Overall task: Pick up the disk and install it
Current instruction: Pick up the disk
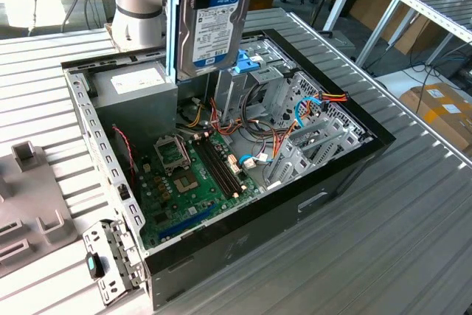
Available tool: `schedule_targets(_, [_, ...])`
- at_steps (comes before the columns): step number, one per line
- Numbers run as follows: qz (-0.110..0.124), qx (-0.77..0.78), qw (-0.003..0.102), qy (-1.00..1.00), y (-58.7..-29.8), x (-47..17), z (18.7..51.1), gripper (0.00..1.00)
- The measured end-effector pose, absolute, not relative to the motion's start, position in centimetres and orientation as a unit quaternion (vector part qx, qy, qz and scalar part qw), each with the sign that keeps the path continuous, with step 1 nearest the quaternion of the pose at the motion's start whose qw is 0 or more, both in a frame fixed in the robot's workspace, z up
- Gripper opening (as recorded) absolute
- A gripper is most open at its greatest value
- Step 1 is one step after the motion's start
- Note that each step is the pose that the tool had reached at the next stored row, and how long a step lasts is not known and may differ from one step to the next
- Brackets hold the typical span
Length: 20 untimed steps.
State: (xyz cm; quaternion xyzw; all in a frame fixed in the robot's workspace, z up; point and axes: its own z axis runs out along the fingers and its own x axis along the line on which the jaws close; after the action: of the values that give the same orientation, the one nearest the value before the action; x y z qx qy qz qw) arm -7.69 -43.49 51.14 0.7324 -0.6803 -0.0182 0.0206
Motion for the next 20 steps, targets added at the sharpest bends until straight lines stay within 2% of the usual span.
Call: schedule_targets(20, [-0.018,0.732,0.021,-0.68,-43.5,-5.5,51.1,0.37])
